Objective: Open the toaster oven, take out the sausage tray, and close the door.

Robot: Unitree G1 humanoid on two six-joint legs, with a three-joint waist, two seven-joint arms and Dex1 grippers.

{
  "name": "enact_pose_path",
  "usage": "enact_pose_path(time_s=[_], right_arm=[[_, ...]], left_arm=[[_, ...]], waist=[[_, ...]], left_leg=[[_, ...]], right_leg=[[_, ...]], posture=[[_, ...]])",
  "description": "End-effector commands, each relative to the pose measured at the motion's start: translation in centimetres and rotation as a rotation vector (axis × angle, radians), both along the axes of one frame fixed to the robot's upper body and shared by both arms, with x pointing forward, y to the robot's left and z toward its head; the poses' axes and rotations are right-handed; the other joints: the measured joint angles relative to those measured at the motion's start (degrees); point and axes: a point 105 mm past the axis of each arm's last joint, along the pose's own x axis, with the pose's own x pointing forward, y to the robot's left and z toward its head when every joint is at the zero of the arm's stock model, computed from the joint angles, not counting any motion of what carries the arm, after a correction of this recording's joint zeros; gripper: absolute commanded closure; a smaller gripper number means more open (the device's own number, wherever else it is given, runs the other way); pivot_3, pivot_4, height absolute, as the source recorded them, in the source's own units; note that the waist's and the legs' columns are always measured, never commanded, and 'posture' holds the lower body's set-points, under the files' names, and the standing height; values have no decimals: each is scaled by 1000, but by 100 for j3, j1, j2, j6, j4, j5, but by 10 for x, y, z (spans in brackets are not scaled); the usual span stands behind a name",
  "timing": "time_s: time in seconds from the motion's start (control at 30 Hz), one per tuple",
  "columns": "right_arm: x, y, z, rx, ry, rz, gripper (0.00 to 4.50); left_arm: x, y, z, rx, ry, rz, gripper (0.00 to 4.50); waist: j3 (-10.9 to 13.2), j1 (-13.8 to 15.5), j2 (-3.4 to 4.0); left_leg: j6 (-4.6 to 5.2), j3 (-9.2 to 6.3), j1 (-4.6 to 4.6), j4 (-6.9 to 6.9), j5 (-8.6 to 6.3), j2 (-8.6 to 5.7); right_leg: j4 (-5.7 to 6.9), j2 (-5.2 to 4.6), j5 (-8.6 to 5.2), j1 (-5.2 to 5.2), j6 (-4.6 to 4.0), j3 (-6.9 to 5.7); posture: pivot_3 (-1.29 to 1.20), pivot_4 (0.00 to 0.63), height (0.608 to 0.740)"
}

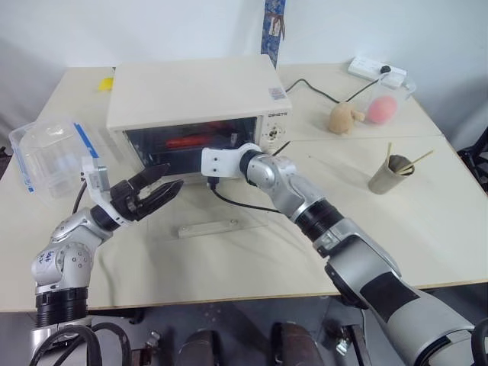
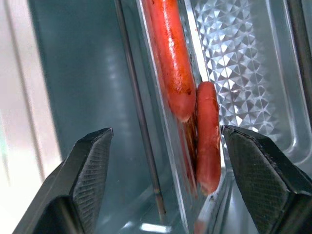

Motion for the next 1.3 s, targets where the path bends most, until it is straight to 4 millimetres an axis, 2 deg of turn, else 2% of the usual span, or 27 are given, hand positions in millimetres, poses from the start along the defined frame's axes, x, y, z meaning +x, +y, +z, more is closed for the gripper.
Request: enact_pose_path(time_s=[0.03,0.1,0.2,0.53,0.73,1.3], right_arm=[[-2,11,12,7,-57,31,771],[-1,12,11,6,-57,32,771],[-2,12,10,-1,-63,40,1331],[-3,8,5,2,-48,24,4491],[-3,3,9,7,-65,14,4491],[-9,3,19,9,-96,29,4491]], left_arm=[[-6,0,8,-5,-43,2,0],[-7,1,8,-6,-42,6,0],[-7,2,8,-8,-43,17,0],[-1,-2,11,-16,-47,4,0],[7,-6,17,-22,-62,-25,0],[27,5,42,-24,-104,-16,0]], waist=[[0,-1,0],[0,-3,0],[0,0,0],[-1,0,-1],[-3,7,-4],[0,33,-8]], left_leg=[[0,-1,0,0,0,0],[0,-1,0,-1,0,0],[0,-1,0,-1,0,0],[0,-1,1,-1,0,0],[-1,-1,0,0,0,0],[-1,-6,-3,-1,0,-2]], right_leg=[[0,0,0,0,0,0],[0,0,0,0,0,0],[0,0,0,0,0,0],[0,0,0,0,0,1],[1,1,0,1,0,1],[0,1,0,1,0,-2]], posture=[[0,150,740],[0,150,740],[0,150,740],[0,150,740],[0,150,740],[0,150,740]])
